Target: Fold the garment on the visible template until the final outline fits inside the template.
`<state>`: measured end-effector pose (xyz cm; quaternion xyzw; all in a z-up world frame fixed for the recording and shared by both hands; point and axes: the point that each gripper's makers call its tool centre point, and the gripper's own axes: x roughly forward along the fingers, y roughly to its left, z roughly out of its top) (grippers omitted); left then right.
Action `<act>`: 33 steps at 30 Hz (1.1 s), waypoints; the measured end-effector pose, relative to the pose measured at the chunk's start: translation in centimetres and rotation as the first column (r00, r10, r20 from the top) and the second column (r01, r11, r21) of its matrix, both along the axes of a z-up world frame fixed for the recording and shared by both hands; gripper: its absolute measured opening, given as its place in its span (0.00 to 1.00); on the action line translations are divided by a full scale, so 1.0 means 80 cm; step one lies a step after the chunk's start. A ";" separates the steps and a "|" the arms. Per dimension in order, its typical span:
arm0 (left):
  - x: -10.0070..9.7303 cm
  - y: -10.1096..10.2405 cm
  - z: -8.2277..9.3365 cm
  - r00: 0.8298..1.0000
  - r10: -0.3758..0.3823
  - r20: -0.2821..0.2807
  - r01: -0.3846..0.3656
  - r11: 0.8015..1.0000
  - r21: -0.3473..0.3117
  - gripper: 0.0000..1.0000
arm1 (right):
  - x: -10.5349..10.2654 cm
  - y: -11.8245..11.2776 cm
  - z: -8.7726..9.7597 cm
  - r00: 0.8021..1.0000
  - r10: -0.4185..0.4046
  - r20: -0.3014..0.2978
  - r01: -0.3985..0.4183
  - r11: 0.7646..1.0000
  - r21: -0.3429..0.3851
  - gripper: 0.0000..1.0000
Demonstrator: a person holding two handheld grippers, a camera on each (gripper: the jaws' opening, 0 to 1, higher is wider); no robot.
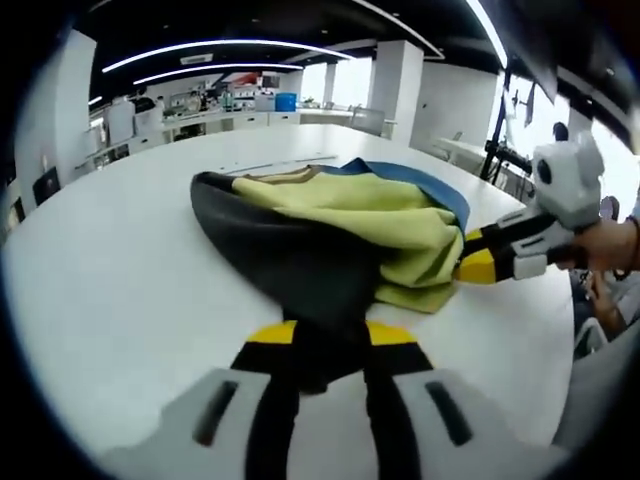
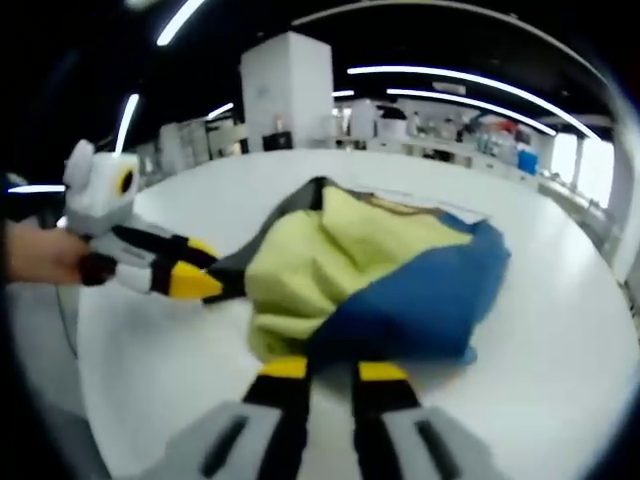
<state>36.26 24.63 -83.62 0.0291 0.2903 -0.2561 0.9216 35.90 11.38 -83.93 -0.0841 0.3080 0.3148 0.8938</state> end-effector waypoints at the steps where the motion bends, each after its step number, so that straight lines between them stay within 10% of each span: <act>1: 0.001 -0.001 -0.001 1.000 -0.003 0.000 0.003 1.000 0.002 0.16 | 0.000 0.002 -0.002 1.000 0.005 0.004 -0.005 1.000 -0.006 0.07; 5: 0.002 -0.005 -0.002 1.000 -0.006 -0.002 0.006 1.000 -0.001 0.00 | 0.005 0.003 -0.004 0.999 0.017 0.031 -0.017 1.000 -0.022 0.00; 33: 0.000 0.087 0.069 0.984 0.148 0.097 -0.151 0.988 0.026 0.00 | -0.017 -0.069 0.064 0.992 -0.047 0.117 0.051 0.998 -0.031 0.00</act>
